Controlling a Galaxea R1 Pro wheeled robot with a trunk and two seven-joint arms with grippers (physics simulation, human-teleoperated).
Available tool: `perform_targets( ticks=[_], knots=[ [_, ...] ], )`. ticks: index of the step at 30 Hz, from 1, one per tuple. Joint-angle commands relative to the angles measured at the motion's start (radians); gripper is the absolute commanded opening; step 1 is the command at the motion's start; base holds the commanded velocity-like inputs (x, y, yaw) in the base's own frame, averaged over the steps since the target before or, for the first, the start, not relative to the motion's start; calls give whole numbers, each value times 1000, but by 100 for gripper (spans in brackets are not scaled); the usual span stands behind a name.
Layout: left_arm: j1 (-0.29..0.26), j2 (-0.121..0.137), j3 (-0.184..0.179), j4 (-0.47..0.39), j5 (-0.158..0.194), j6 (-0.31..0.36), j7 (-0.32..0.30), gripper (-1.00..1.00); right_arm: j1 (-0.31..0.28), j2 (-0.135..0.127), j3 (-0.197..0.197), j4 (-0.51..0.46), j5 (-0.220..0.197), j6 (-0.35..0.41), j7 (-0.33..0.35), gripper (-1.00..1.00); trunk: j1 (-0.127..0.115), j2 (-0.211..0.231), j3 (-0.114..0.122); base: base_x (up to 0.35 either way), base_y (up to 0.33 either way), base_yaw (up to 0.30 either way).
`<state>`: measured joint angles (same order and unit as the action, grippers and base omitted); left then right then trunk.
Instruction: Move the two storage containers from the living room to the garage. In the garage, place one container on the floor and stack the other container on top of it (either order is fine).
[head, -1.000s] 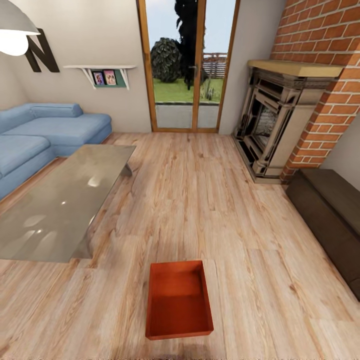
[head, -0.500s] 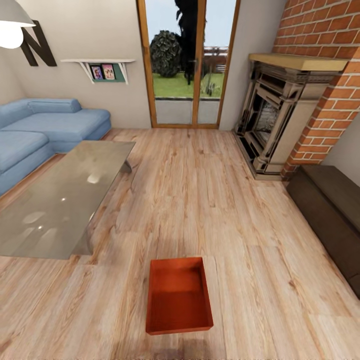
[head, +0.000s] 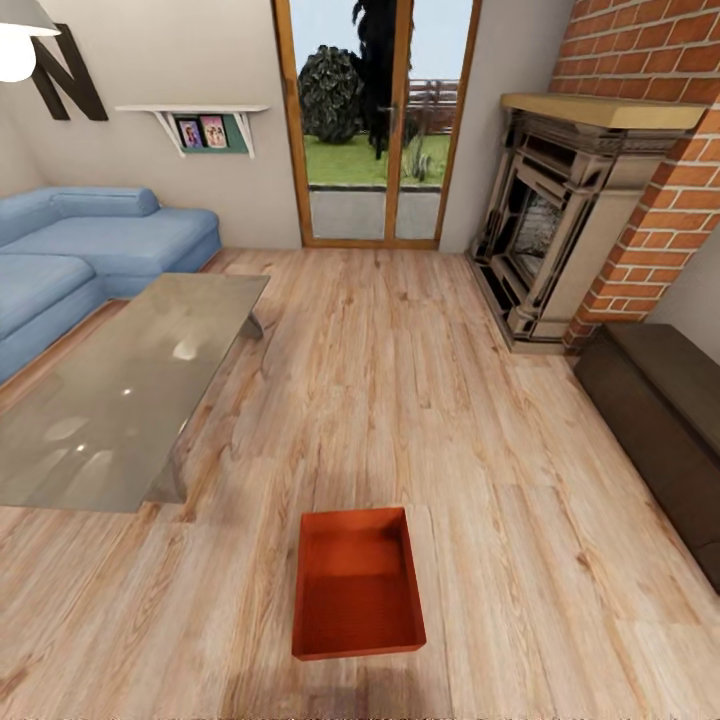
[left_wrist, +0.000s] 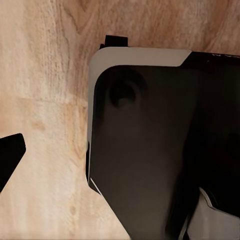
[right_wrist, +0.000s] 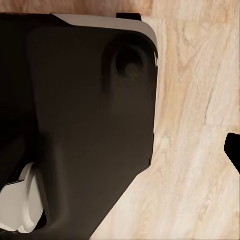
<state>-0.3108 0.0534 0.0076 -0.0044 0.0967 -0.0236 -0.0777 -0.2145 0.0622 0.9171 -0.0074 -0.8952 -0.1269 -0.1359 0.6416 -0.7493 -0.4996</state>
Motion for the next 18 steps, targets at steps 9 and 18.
perform_targets(
  ticks=[9,18],
  knots=[
    [-1,0,0,1,10,-2,-5,100,0,0,8,0,-8,-2,-4,100,0,-1,-15,0,0,0],
    [-1,0,0,1,10,-2,-5,100,0,-1,8,0,-8,-2,-4,100,0,-1,-30,0,0,0]
  ],
)
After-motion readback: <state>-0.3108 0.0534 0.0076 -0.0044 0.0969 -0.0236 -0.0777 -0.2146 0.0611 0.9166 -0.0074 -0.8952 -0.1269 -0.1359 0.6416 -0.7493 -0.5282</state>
